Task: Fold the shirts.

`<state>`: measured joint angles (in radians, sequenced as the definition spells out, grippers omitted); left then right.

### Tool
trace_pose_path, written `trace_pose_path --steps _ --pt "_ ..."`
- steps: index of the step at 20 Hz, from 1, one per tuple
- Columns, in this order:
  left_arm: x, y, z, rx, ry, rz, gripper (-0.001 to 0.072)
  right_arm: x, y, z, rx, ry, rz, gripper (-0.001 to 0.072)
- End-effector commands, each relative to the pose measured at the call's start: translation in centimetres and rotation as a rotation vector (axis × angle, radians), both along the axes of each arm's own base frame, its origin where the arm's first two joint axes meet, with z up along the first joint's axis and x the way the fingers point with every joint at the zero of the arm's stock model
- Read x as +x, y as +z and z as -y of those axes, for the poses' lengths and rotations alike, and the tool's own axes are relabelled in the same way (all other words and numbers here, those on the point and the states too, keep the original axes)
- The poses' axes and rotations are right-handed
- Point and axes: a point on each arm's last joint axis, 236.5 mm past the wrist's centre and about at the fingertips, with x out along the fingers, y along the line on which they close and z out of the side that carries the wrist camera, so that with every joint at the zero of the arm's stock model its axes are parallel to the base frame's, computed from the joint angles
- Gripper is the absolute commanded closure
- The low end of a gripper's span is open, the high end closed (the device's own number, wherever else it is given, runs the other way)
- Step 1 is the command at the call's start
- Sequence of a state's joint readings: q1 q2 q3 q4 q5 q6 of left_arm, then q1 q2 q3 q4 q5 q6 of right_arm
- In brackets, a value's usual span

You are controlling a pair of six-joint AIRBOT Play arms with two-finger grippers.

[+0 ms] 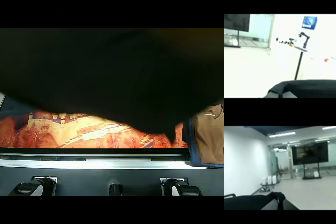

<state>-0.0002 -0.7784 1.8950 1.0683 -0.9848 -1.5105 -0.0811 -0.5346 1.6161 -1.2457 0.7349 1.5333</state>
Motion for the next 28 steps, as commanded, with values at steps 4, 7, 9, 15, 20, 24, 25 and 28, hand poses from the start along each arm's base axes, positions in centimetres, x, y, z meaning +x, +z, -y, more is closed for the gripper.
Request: trace_pose_path --steps 4,7,9,15,20,24,25,28 --pt "10.4 -12.7 -0.6 0.071 0.025 -0.385 0.068 8.6 -13.4 0.6 -0.034 -0.001 -0.569 0.067" --pt "17.2 -26.1 -0.7 0.077 0.017 -0.707 0.068 15.9 -24.5 0.7 -0.026 0.039 -0.943 0.067" --pt "20.5 -35.5 -0.8 0.07 0.019 -0.91 0.068 21.6 -31.6 0.7 -0.006 0.053 -1.094 0.067" --pt "25.5 -51.9 0.4 -0.036 -0.011 -1.243 0.0679 34.7 -47.0 -5.5 0.251 0.202 -1.214 0.0667" --pt "24.5 -56.7 2.8 -0.121 -0.084 -1.406 0.0664 33.8 -52.8 -8.2 0.378 0.299 -1.396 0.0651" --pt "21.3 -54.9 0.2 -0.091 -0.156 -1.541 0.0149 30.5 -49.3 -4.0 0.287 0.327 -1.428 0.0213" --pt "19.5 -54.4 -1.4 -0.041 -0.187 -1.586 0.0154 28.9 -48.7 -1.2 0.284 0.295 -1.464 0.0213" --pt "14.3 -54.7 -5.7 -0.014 -0.122 -1.704 0.0182 20.7 -50.2 5.7 0.296 0.214 -1.755 0.0214"
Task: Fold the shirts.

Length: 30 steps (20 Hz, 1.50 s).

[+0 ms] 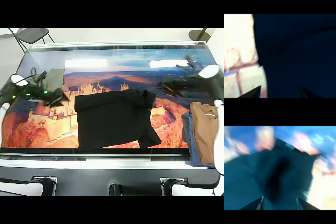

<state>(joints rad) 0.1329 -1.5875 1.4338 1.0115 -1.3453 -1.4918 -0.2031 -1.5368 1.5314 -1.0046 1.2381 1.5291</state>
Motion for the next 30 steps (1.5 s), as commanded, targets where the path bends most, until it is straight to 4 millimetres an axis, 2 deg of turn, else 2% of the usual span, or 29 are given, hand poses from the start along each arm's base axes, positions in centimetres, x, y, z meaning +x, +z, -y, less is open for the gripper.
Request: trace_pose_path --steps 1,2,5,7,9,10,12,13,16,17,19,20,21,25,27,29,30 --pt "-7.0 -0.5 -2.6 0.013 -0.013 -0.15 0.0181 -10.3 -2.0 5.3 -0.033 0.051 -0.348 0.0213" --pt "-9.4 -1.8 -2.1 0.012 -0.002 -0.166 0.0182 -12.6 -3.3 5.3 -0.04 0.063 -0.419 0.0213" --pt "-17.6 -6.4 1.0 -0.049 -0.005 -0.252 0.0181 -16.6 -7.1 3.6 -0.015 0.023 -0.458 0.0213" --pt "-20.9 -7.9 3.4 -0.139 0.004 -0.272 0.0181 -18.7 -9.3 3.0 -0.018 -0.007 -0.465 0.0213" --pt "-22.3 -9.0 5.2 -0.198 0.025 -0.289 0.0182 -20.3 -10.2 2.4 -0.019 0.013 -0.47 0.0212" --pt "-22.4 -9.6 5.8 -0.2 0.035 -0.29 0.0182 -20.9 -10.5 2.3 -0.023 0.035 -0.471 0.021" --pt "-22.2 -10.3 7.0 -0.194 0.028 -0.275 0.0188 -21.5 -10.9 2.0 -0.019 0.072 -0.476 0.0089" --pt "-22.2 -10.5 7.8 -0.205 0.023 -0.283 0.0188 -21.6 -11.1 2.0 -0.021 0.079 -0.474 0.0064" --pt "-21.7 -11.5 9.7 -0.233 0.037 -0.314 0.0219 -21.0 -12.0 1.6 -0.006 0.049 -0.445 0.0064" --pt "-21.3 -11.9 10.1 -0.234 0.049 -0.316 0.0256 -20.7 -12.4 1.5 0.002 0.035 -0.431 0.0064" --pt "-20.1 -12.2 9.9 -0.219 0.097 -0.305 0.0431 -20.0 -13.0 1.1 0.022 0.026 -0.396 0.0064" --pt "-19.5 -12.1 9.8 -0.215 0.105 -0.29 0.0651 -19.5 -13.3 0.7 0.04 0.019 -0.383 0.0065" --pt "-19.1 -11.9 9.8 -0.215 0.103 -0.278 0.0679 -19.1 -13.7 0.4 0.034 0.028 -0.371 0.0065" --pt "-18.3 -11.0 10.0 -0.226 0.088 -0.258 0.068 -16.2 -15.4 -2.7 0.016 0.072 -0.289 0.0066" --pt "-18.2 -10.7 10.1 -0.231 0.08 -0.256 0.068 -14.6 -16.2 -3.3 -0.012 0.06 -0.245 0.0074" --pt "-18.2 -10.7 10.1 -0.231 0.078 -0.254 0.068 -14.0 -16.8 -4.0 -0.001 0.043 -0.241 0.0086" --pt "-18.2 -10.7 10.1 -0.231 0.077 -0.253 0.068 -13.6 -16.8 -4.8 0.034 0.025 -0.237 0.0152"
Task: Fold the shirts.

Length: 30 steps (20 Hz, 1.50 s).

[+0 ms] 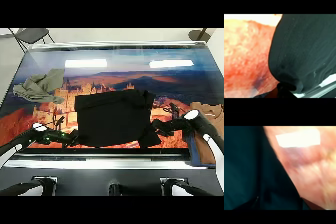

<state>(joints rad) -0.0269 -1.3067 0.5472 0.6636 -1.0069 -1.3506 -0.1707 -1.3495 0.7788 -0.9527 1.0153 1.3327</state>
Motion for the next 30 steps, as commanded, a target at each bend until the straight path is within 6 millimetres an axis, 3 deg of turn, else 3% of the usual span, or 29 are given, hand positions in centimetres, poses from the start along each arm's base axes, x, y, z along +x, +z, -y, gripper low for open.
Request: trace_pose_path --steps 1,2,3,5,6,7,8,9,10,11,12,13,14,15,16,17,18,20,23,26,28,30 --pt "0.0 0.4 0.3 -0.016 -0.006 -0.002 0.068 2.3 -0.6 -1.8 0.049 -0.07 0.045 0.0309" --pt "0.2 0.6 0.3 -0.018 -0.009 0.002 0.068 2.8 0.0 -2.5 0.093 -0.087 0.057 0.0572" --pt "0.6 1.0 0.3 -0.017 -0.026 0.022 0.068 2.9 0.8 -3.1 0.122 -0.075 0.063 0.0666" --pt "3.2 3.6 -0.5 0.035 -0.088 0.143 0.0682 4.0 3.7 -3.1 0.105 0.015 0.143 0.0669" --pt "5.3 5.9 -1.2 0.08 -0.099 0.23 0.0682 5.2 6.2 -2.5 0.065 0.048 0.223 0.0669" --pt "8.0 9.5 -2.2 0.136 -0.096 0.351 0.0682 6.7 9.5 -1.6 0.012 0.073 0.322 0.067" --pt "10.5 14.0 -2.8 0.178 -0.086 0.49 0.0683 8.4 14.3 -0.8 -0.052 0.095 0.464 0.067" --pt "13.0 20.4 -3.3 0.211 -0.068 0.677 0.0682 9.8 19.9 -0.2 -0.113 0.119 0.626 0.067" --pt "14.7 27.6 -3.7 0.233 -0.032 0.869 0.0682 10.8 26.6 0.4 -0.177 0.127 0.815 0.0669" --pt "15.3 36.3 -4.2 0.244 0.028 1.09 0.0682 10.8 34.7 0.9 -0.24 0.102 1.03 0.0669" --pt "14.5 44.7 -4.7 0.248 0.094 1.297 0.0682 9.3 43.2 1.3 -0.288 0.052 1.239 0.0669" --pt "12.1 53.4 -5.4 0.241 0.171 1.511 0.0682 6.7 50.4 1.5 -0.325 0.003 1.421 0.0669" --pt "9.0 60.0 -6.0 0.228 0.236 1.68 0.0682 3.0 56.8 1.6 -0.352 -0.042 1.589 0.0669" --pt "5.3 65.4 -6.5 0.21 0.287 1.824 0.0682 -0.8 61.2 1.3 -0.367 -0.065 1.707 0.0669" --pt "2.0 68.8 -6.7 0.194 0.314 1.919 0.0681 -4.5 64.3 0.8 -0.377 -0.073 1.798 0.0669" --pt "-1.0 71.0 -6.7 0.178 0.325 1.986 0.0681 -7.5 66.1 0.3 -0.383 -0.071 1.857 0.0669" --pt "-3.1 72.0 -6.7 0.167 0.331 2.023 0.0681 -10.0 67.3 0.0 -0.384 -0.079 1.905 0.0669" --pt "-5.3 72.2 -6.6 0.174 0.316 2.044 0.0681 -13.1 68.3 -0.4 -0.389 -0.084 1.955 0.0669" --pt "-5.0 70.9 -7.1 0.261 0.292 2.006 0.0681 -13.5 67.7 -0.9 -0.353 -0.076 1.921 0.0669" --pt "-2.1 67.9 -8.6 0.387 0.287 1.879 0.0681 -10.9 64.9 -0.6 -0.393 -0.031 1.802 0.0669" --pt "1.1 64.1 -9.3 0.464 0.242 1.742 0.0681 -7.4 61.6 0.1 -0.4 -0.012 1.654 0.0669" --pt "5.5 58.8 -9.4 0.501 0.175 1.579 0.0681 -2.6 56.9 0.2 -0.367 0.037 1.472 0.0669"
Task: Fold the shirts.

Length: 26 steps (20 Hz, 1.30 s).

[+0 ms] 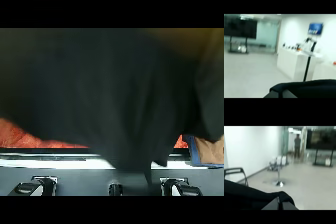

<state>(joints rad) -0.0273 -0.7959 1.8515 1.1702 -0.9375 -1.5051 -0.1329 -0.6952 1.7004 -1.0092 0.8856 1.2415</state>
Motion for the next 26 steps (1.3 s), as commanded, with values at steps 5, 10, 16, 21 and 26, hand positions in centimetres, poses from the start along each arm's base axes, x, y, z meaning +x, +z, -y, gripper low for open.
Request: trace_pose_path --steps 5,10,16,21,26 --pt "16.4 -23.2 -1.2 0.077 0.066 -0.594 0.068 17.6 -21.1 -0.1 0.072 0.122 -0.716 0.0669" --pt "24.3 -40.4 -2.5 0.088 0.093 -0.913 0.068 28.5 -34.7 -3.3 0.349 0.235 -0.964 0.0669" --pt "26.0 -51.0 -5.2 0.045 0.132 -1.134 0.0679 33.5 -46.1 -7.3 0.462 0.213 -1.093 0.0667" --pt "26.1 -53.8 -2.1 -0.034 0.068 -1.203 0.0672 33.0 -49.1 -7.9 0.491 0.213 -1.182 0.0592" --pt "23.8 -52.8 -3.5 -0.049 0.024 -1.322 0.0172 30.6 -44.4 -1.4 0.473 0.159 -1.181 0.0207"
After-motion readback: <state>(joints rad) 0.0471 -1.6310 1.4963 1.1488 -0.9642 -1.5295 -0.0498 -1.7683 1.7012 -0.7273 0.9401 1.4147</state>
